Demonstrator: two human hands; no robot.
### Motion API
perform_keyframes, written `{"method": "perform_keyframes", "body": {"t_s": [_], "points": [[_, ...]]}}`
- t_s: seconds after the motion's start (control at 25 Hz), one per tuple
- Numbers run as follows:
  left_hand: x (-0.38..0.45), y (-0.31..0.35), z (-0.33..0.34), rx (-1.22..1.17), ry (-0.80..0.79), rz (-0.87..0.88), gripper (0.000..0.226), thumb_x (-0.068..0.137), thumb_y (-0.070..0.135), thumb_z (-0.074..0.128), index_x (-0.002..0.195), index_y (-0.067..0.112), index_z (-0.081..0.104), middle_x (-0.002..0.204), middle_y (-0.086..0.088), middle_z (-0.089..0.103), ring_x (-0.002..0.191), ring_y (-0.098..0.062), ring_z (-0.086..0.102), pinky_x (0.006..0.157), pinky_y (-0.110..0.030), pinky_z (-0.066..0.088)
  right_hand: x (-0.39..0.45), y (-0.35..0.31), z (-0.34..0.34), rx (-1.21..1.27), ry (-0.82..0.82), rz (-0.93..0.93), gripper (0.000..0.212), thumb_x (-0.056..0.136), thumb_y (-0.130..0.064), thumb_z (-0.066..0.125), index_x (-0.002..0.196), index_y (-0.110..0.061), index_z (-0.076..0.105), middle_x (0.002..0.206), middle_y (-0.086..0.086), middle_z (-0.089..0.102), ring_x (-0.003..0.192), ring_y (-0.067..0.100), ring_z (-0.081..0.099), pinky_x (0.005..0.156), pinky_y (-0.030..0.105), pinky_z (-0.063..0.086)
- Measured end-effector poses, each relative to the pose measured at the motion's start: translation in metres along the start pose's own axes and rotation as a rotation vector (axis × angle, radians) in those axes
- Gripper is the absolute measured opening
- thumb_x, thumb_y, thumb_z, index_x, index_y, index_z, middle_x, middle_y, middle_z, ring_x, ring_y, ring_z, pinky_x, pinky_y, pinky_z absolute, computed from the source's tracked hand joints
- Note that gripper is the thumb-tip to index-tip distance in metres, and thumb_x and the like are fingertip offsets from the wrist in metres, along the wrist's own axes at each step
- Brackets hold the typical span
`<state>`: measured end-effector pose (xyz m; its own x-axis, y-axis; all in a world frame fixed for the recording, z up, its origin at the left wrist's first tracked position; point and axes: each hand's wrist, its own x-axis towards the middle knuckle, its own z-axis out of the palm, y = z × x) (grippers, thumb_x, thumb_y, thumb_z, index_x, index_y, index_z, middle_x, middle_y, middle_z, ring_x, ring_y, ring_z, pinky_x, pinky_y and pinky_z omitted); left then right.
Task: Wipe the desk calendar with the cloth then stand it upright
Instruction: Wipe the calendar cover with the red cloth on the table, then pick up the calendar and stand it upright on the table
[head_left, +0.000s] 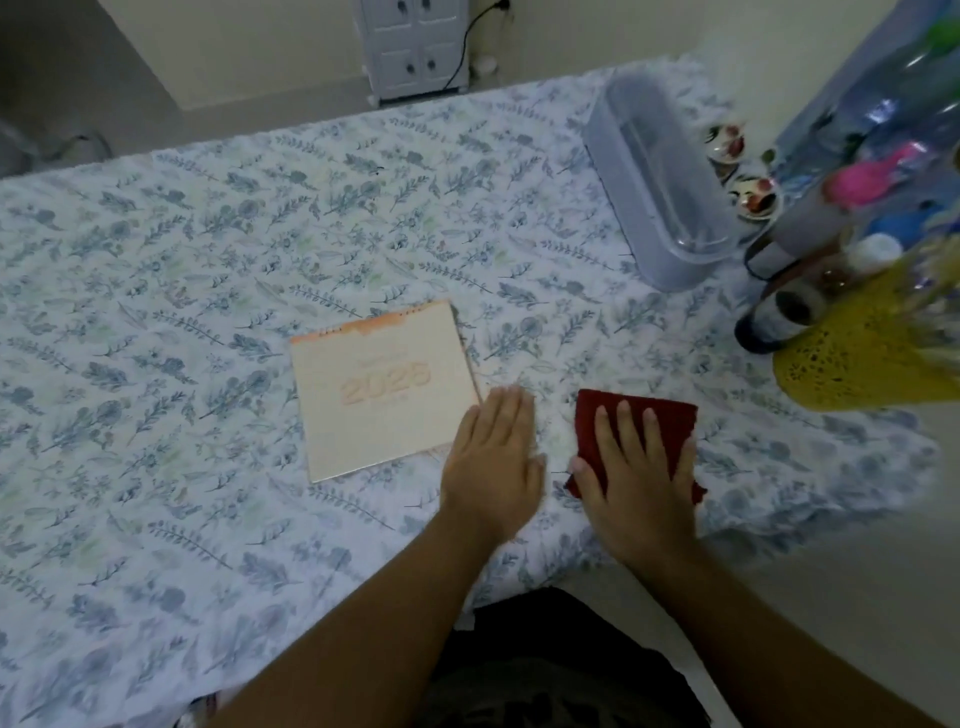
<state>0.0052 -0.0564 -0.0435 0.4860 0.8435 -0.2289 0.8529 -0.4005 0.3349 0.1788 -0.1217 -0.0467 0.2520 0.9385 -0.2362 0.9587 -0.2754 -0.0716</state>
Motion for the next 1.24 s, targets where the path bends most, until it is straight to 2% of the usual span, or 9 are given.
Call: {"method": "perform_keyframes", "body": {"t_s": [0.16, 0.32, 0.44, 0.68, 0.88, 1.0, 1.08, 1.16, 1.24], "points": [[0.000, 0.005, 0.012, 0.090, -0.027, -0.016, 0.074, 0.102, 0.048, 0.028, 0.163, 0.010, 0.010, 0.170, -0.008, 0.006, 0.158, -0.024, 0.003, 0.127, -0.045, 0.002, 0.000, 0.015, 0.012, 0.038, -0.032, -0.111, 0.080, 0.098, -0.067, 0.016, 0.162, -0.020, 0.004, 0.169, 0.009, 0.002, 0.156, 0.028, 0.000, 0.123, 0.050, -0.002], [0.000, 0.001, 0.000, 0.047, -0.027, 0.013, 0.071, 0.103, 0.049, 0.028, 0.163, 0.015, 0.010, 0.171, -0.003, 0.006, 0.158, -0.020, 0.002, 0.127, -0.039, -0.001, 0.003, 0.008, 0.004, 0.065, -0.005, -0.121, 0.079, 0.099, -0.061, 0.030, 0.161, -0.015, 0.013, 0.168, 0.014, 0.010, 0.155, 0.031, 0.007, 0.123, 0.050, 0.000], [-0.007, -0.010, -0.012, -0.006, 0.062, -0.011, 0.067, 0.104, 0.049, 0.034, 0.162, 0.019, 0.023, 0.170, -0.001, 0.020, 0.156, -0.020, 0.018, 0.127, -0.036, 0.010, 0.013, -0.012, -0.012, 0.098, 0.022, -0.180, 0.074, 0.098, -0.054, 0.037, 0.160, -0.017, 0.023, 0.166, 0.012, 0.025, 0.154, 0.029, 0.015, 0.124, 0.051, 0.005], [-0.033, -0.077, -0.056, -0.128, 0.236, -0.466, 0.063, 0.100, 0.041, 0.042, 0.156, 0.012, 0.037, 0.158, -0.011, 0.042, 0.144, -0.031, 0.037, 0.119, -0.042, 0.023, 0.055, -0.093, -0.048, 0.159, -0.093, -0.267, 0.071, 0.096, -0.056, 0.040, 0.155, -0.017, 0.034, 0.154, 0.007, 0.040, 0.140, 0.028, 0.029, 0.116, 0.045, 0.025], [-0.032, -0.136, -0.089, -0.352, 0.235, -0.853, 0.059, 0.100, 0.039, 0.051, 0.151, 0.012, 0.040, 0.150, -0.015, 0.041, 0.137, -0.035, 0.037, 0.111, -0.047, 0.036, 0.095, -0.149, -0.063, 0.497, -0.265, -0.007, 0.060, 0.094, -0.044, 0.056, 0.144, -0.013, 0.047, 0.143, 0.018, 0.041, 0.132, 0.034, 0.036, 0.108, 0.045, 0.037], [-0.018, -0.159, -0.091, -0.602, 0.175, -0.903, 0.035, 0.091, 0.043, 0.055, 0.104, 0.012, 0.062, 0.120, -0.018, 0.055, 0.109, -0.035, 0.054, 0.089, -0.041, 0.049, 0.107, -0.169, -0.062, 0.707, -0.346, 0.167, 0.051, 0.080, -0.044, 0.058, 0.125, -0.019, 0.065, 0.129, 0.016, 0.051, 0.114, 0.033, 0.053, 0.098, 0.047, 0.048], [-0.013, -0.165, -0.097, -0.822, 0.252, -0.937, 0.022, 0.085, 0.036, 0.058, 0.075, 0.017, 0.052, 0.089, -0.016, 0.060, 0.075, -0.028, 0.055, 0.064, -0.031, 0.043, 0.109, -0.177, -0.061, 0.884, -0.314, 0.284, 0.049, 0.070, -0.047, 0.056, 0.110, -0.022, 0.070, 0.118, 0.013, 0.062, 0.096, 0.028, 0.063, 0.085, 0.047, 0.057], [-0.013, -0.166, -0.109, -1.006, 0.295, -0.968, 0.019, 0.088, 0.021, 0.061, 0.073, 0.016, 0.050, 0.074, -0.005, 0.054, 0.062, -0.018, 0.048, 0.055, -0.027, 0.035, 0.107, -0.182, -0.069, 1.027, -0.286, 0.365, 0.027, 0.082, -0.034, 0.061, 0.102, -0.018, 0.069, 0.105, 0.011, 0.069, 0.085, 0.026, 0.065, 0.072, 0.040, 0.057], [-0.014, -0.166, -0.120, -1.119, 0.335, -1.002, 0.007, 0.092, 0.016, 0.061, 0.090, 0.011, 0.056, 0.082, -0.002, 0.055, 0.065, -0.014, 0.050, 0.057, -0.027, 0.037, 0.113, -0.180, -0.071, 1.153, -0.275, 0.463, 0.020, 0.091, -0.025, 0.064, 0.109, -0.015, 0.062, 0.101, 0.008, 0.067, 0.083, 0.022, 0.062, 0.064, 0.034, 0.049]]}}
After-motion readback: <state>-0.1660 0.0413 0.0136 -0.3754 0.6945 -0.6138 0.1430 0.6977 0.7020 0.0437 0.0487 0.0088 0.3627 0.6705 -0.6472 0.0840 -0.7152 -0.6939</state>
